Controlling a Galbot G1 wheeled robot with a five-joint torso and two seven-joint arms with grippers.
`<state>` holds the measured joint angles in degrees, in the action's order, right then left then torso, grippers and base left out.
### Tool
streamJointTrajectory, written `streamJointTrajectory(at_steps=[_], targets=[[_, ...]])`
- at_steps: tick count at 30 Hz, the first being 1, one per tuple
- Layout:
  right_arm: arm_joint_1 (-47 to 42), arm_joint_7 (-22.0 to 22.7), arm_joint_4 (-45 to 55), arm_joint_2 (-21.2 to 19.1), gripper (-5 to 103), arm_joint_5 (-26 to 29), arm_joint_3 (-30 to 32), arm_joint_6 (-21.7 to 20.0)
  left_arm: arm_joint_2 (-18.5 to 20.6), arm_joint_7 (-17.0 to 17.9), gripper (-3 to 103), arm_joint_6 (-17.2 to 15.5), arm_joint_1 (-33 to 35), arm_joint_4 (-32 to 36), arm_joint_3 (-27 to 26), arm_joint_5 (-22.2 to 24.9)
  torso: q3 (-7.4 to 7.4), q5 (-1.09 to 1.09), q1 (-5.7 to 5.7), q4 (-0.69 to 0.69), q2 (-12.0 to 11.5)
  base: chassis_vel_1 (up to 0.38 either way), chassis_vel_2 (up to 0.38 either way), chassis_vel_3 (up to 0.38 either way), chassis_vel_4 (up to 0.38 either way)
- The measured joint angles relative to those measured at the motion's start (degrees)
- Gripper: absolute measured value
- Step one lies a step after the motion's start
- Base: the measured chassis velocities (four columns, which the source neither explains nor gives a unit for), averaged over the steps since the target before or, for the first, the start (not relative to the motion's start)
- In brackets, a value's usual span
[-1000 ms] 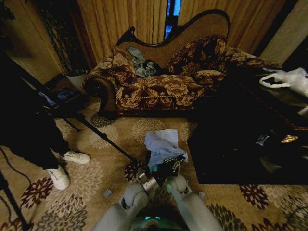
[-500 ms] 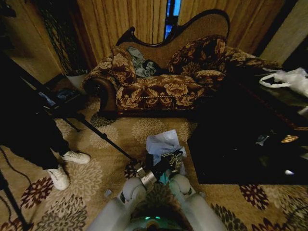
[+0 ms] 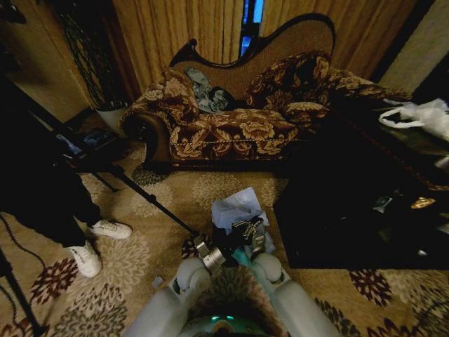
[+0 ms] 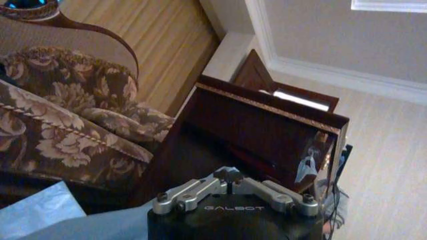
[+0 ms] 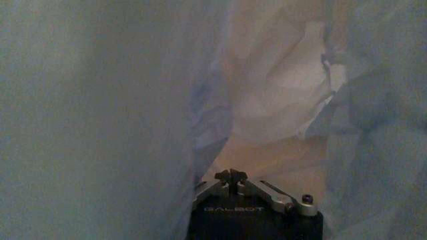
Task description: Place a garbage bag over the trash bin.
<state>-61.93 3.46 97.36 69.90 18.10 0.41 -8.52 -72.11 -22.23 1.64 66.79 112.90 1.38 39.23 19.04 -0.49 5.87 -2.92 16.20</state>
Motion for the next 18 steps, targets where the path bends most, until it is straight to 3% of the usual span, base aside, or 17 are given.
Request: streamJointTrajectory(at_steps=[5, 12, 15, 18], targets=[[0.46, -0.47, 1.17, -2.58, 0, -1.18, -2.05, -3.55, -0.42, 0.02, 0, 0.08, 0.45, 0.19, -0.62, 0.06, 0.0, 0.0, 0.0, 0.01, 0.0, 0.0, 0.0, 0.0, 0.0], [4.07, 1.4, 2.15, -6.09, 0, 1.18, -8.2, -8.52, -1.74, 0.44, 0, 0.47, 0.87, -0.31, -3.27, 1.3, 0.0, 0.0, 0.0, 0.01, 0.0, 0.0, 0.0, 0.0, 0.0], [6.48, 2.29, 1.26, -6.81, 0, 2.24, -10.46, -9.8, -2.55, 0.88, 0, 0.77, 0.38, -1.36, -4.89, 2.55, 0.0, -0.01, 0.0, 0.01, 0.0, 0.0, 0.0, 0.0, 0.0], [10.17, 5.06, 0.45, -7.28, 0, 6.13, -13.54, -13.23, -3.54, 1.93, 0, 1.18, -0.86, -3.08, -6.45, 6.83, 0.0, 0.0, 0.0, 0.01, 0.0, 0.0, 0.0, 0.0, 0.0]])
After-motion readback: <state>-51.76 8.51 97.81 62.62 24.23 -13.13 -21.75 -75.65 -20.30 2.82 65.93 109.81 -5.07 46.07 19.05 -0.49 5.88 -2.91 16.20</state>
